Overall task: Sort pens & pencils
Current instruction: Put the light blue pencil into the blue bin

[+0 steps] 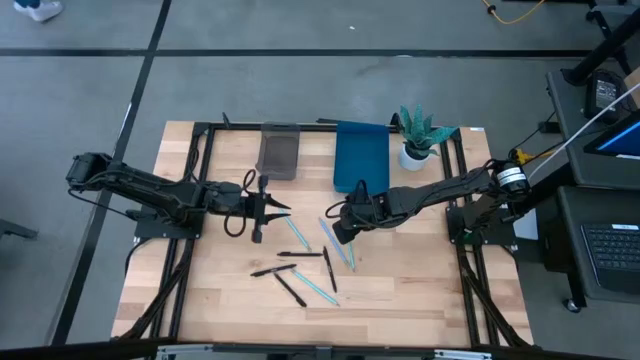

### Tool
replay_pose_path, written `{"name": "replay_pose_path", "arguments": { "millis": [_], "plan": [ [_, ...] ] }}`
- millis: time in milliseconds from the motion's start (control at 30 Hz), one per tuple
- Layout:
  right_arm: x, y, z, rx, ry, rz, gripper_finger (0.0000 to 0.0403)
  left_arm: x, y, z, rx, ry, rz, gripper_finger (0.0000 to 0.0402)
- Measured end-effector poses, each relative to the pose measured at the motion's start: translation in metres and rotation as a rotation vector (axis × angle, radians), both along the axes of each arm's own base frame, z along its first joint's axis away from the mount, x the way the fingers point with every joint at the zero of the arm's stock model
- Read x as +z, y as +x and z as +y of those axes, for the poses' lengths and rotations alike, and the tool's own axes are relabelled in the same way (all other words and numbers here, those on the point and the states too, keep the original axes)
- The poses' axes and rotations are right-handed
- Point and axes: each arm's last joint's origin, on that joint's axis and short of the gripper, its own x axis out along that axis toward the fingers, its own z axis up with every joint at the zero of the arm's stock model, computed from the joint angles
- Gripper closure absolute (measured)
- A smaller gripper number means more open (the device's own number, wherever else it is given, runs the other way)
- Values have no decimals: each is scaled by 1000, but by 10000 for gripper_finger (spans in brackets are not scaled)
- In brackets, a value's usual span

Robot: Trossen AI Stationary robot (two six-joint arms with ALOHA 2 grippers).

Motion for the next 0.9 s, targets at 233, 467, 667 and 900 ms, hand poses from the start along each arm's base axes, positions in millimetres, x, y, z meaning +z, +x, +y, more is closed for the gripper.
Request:
{"name": "replay_pose_path", "arguments": {
  "millis": [233, 467, 667, 900],
  "plan": [
    [-16, 7, 6, -50, 18, 16, 243, 0, 0, 0, 0, 0, 3, 337],
    [-44, 16, 11, -27, 66, 86, 257, -1, 0, 0, -1, 1, 9, 337],
    [-63, 21, 13, -31, 116, 121, 261, -1, 0, 0, -1, 1, 11, 337],
    [-75, 24, 14, -33, 113, 155, 261, -1, 0, 0, -1, 1, 12, 337]
  ]
}}
